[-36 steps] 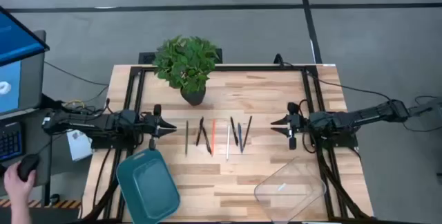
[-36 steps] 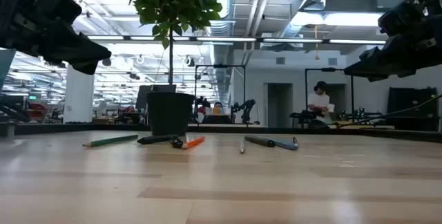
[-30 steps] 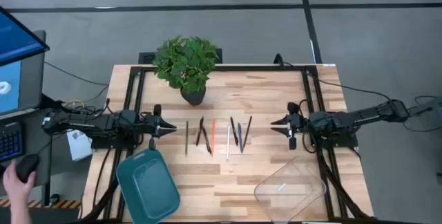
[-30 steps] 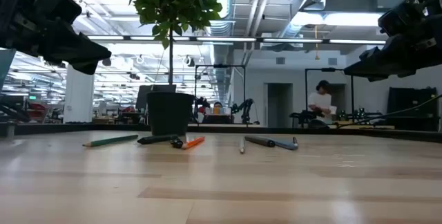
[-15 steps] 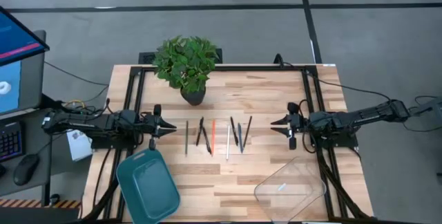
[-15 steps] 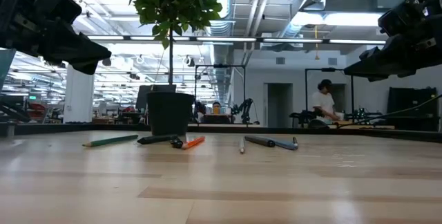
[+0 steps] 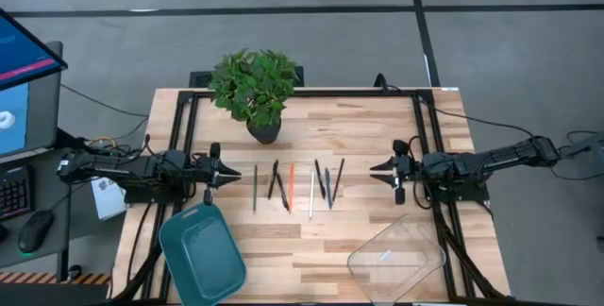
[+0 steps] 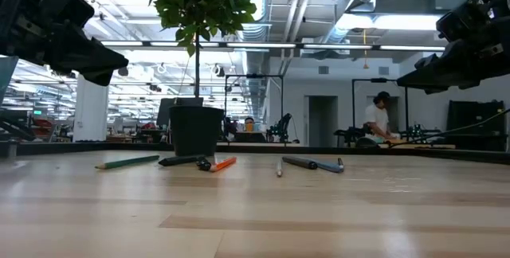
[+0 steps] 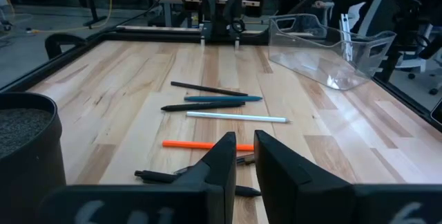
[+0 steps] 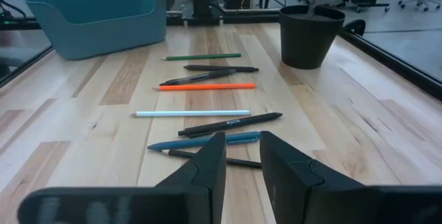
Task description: Sort pens & pencils
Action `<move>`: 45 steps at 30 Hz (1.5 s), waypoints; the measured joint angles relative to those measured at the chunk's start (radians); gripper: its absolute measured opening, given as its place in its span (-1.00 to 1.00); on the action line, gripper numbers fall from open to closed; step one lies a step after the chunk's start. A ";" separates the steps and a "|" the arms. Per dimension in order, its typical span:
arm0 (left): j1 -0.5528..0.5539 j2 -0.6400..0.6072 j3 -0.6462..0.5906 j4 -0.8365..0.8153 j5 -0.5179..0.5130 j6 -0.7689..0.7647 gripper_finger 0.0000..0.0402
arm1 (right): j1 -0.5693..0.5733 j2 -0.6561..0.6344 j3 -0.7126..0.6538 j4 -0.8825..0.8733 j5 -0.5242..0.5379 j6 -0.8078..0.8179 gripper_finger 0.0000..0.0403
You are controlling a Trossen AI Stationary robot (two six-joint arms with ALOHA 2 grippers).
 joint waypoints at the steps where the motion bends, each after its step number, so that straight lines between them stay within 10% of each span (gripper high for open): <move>1: 0.000 0.000 0.000 0.000 0.000 0.000 -0.78 | 0.000 0.000 0.000 0.000 0.000 0.000 -0.44; 36: 0.000 0.000 0.000 0.009 -0.039 -0.015 -0.78 | 0.000 0.000 0.000 0.000 0.000 -0.003 -0.44; 45: 0.000 0.000 0.000 0.009 -0.039 -0.114 -0.78 | 0.000 0.000 0.000 0.000 0.000 -0.220 -0.44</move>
